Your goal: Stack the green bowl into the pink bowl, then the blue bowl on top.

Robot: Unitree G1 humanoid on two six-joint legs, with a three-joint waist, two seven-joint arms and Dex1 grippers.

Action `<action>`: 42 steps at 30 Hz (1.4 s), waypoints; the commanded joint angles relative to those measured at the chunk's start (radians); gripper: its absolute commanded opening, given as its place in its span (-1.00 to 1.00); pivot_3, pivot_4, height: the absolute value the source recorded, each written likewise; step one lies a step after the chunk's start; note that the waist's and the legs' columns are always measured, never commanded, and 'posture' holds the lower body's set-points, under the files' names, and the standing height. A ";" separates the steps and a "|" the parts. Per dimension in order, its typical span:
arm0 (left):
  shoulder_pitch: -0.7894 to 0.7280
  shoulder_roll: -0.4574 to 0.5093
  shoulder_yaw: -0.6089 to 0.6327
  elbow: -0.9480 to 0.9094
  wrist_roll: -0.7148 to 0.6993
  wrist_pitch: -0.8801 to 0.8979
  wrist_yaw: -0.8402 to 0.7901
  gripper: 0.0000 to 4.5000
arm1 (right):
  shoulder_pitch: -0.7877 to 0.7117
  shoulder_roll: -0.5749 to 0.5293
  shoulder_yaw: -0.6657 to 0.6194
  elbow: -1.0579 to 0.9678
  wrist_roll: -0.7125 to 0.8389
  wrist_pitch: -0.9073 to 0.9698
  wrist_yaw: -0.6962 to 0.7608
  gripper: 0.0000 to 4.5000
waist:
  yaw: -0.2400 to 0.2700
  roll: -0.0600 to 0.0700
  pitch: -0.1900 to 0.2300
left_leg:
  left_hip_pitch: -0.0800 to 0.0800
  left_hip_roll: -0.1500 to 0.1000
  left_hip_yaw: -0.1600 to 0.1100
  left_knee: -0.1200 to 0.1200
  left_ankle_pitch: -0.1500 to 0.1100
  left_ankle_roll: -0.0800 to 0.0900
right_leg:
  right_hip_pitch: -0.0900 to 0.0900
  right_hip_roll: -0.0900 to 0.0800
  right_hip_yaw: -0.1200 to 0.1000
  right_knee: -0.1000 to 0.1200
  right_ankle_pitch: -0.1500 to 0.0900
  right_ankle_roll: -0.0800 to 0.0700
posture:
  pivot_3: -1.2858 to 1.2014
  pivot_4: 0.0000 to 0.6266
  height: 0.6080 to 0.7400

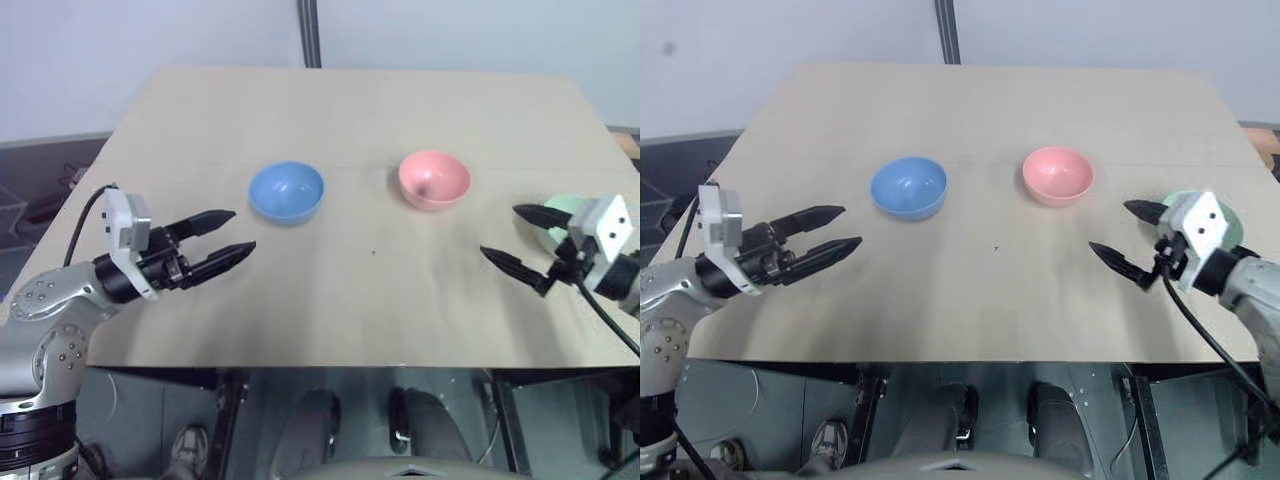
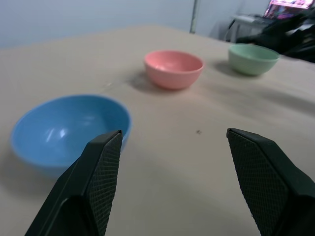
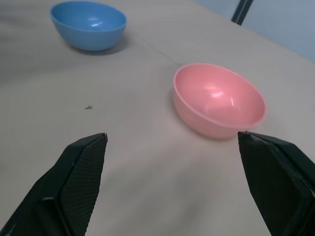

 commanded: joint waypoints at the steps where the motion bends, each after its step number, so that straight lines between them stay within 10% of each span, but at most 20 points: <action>1: -0.014 -0.016 -0.013 -0.066 -0.080 0.005 -0.055 0.60 | -0.255 0.083 0.215 0.224 -0.185 -0.099 -0.010 0.98 | -0.008 -0.001 0.000 | 0.000 0.000 0.000 0.000 0.000 0.000 | -0.001 0.000 0.001 0.000 0.000 0.000 | 0.03 -0.52 1.00; 9: -0.045 -0.019 -0.026 -0.075 -0.083 -0.005 -0.066 0.60 | -0.669 0.293 0.489 0.897 -0.482 -0.413 0.019 0.98 | -0.018 -0.001 0.001 | -0.002 0.003 0.007 -0.001 0.003 -0.005 | -0.006 0.006 0.005 0.001 0.007 -0.002 | 0.03 -0.52 1.00; 17: 0.028 -0.038 0.016 -0.143 -0.087 -0.012 0.000 0.60 | -0.818 0.342 0.501 1.199 -0.564 -0.587 0.026 -0.80 | -0.025 -0.001 0.001 | -0.003 0.001 0.014 -0.002 0.002 -0.004 | -0.008 0.003 0.013 -0.001 0.007 -0.001 | 0.03 -0.52 1.00; 19: 0.042 -0.042 0.016 -0.149 -0.083 -0.017 0.008 0.60 | -0.822 0.340 0.497 1.198 -0.566 -0.607 0.040 -0.95 | -0.026 -0.001 0.001 | -0.003 0.002 0.014 -0.002 0.002 -0.004 | -0.009 0.004 0.013 0.000 0.007 -0.001 | 0.03 -0.52 1.00; 31: 0.035 -0.063 -0.020 -0.082 -0.028 -0.056 0.029 0.60 | -0.440 0.273 0.569 0.282 -0.519 -0.255 0.211 -0.95 | -0.019 -0.001 0.001 | -0.002 0.003 0.014 -0.001 0.000 0.000 | -0.013 0.004 0.015 0.008 0.008 -0.003 | 0.03 -0.52 1.00; 37: 0.015 -0.064 -0.037 -0.064 -0.014 -0.055 0.022 0.60 | -0.412 0.276 0.669 0.206 -0.572 -0.091 0.255 -0.95 | -0.025 -0.003 0.000 | 0.001 0.003 0.018 0.002 0.000 0.000 | -0.013 0.005 0.015 0.013 0.007 -0.003 | 0.03 -0.52 1.00; 42: 0.013 -0.065 -0.044 -0.063 -0.009 -0.053 0.021 0.60 | -0.416 0.287 0.655 0.175 -0.555 -0.025 0.251 -0.10 | -0.022 -0.004 -0.001 | 0.001 0.003 0.016 0.003 0.001 -0.002 | -0.013 0.006 0.014 0.015 0.006 -0.005 | 0.03 -0.52 1.00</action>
